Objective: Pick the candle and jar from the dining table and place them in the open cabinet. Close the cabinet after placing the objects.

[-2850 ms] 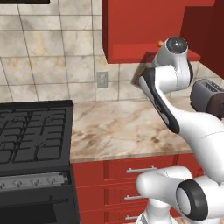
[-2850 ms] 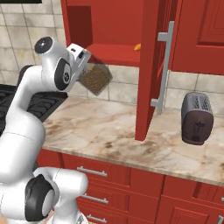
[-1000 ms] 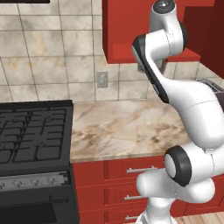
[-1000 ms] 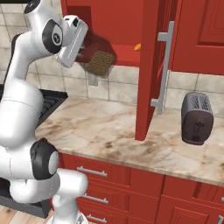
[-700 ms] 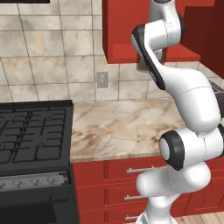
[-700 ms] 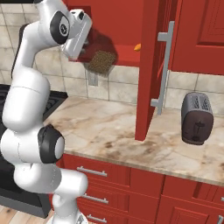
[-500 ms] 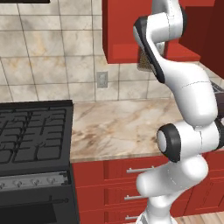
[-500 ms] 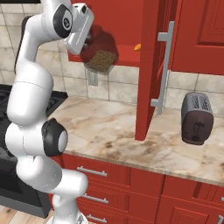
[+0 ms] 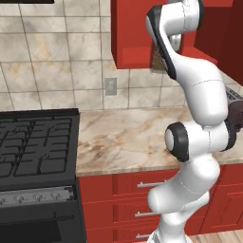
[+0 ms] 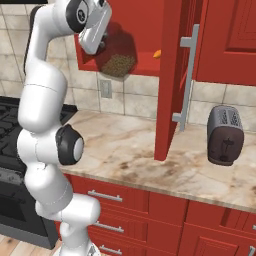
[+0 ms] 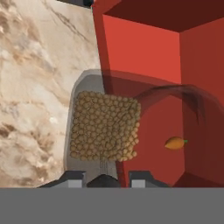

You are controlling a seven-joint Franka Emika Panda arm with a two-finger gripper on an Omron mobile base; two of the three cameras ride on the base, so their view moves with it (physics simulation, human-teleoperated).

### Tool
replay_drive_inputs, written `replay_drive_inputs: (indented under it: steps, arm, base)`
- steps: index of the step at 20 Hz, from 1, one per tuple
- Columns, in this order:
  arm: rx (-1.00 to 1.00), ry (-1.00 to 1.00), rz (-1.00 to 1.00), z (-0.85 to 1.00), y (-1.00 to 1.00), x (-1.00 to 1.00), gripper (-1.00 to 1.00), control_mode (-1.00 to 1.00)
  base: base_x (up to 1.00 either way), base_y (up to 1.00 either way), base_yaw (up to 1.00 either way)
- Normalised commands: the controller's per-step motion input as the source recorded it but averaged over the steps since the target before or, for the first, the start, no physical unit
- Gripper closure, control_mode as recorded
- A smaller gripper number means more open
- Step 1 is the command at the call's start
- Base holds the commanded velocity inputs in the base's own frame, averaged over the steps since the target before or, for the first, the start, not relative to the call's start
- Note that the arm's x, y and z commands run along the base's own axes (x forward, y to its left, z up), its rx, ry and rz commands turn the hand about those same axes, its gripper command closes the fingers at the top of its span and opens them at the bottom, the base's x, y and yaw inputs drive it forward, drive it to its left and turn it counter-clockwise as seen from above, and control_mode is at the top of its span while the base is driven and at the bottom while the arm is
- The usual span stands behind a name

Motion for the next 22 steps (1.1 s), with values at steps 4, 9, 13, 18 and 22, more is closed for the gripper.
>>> replay_drive_inputs:
  steps: [4, 9, 13, 18, 22]
  arm:
    - [0.00, -0.16, 0.00, 0.00, -0.05, 0.20, 1.00, -1.00]
    - [0.00, -0.25, 0.02, -0.01, -0.08, 0.06, 1.00, -1.00]
    - [0.00, -0.24, 0.03, -0.07, -0.04, 0.08, 1.00, -1.00]
    - [0.00, -0.04, 0.02, -0.17, 0.00, 0.40, 1.00, -1.00]
    - [0.00, 0.07, 0.02, -0.10, 0.00, 0.60, 1.00, -1.00]
  base:
    - [0.00, 0.00, 0.00]
    - [0.00, 0.00, 0.00]
    - [0.00, 0.00, 0.00]
    - [0.00, 0.00, 0.00]
    - [0.00, 0.00, 0.00]
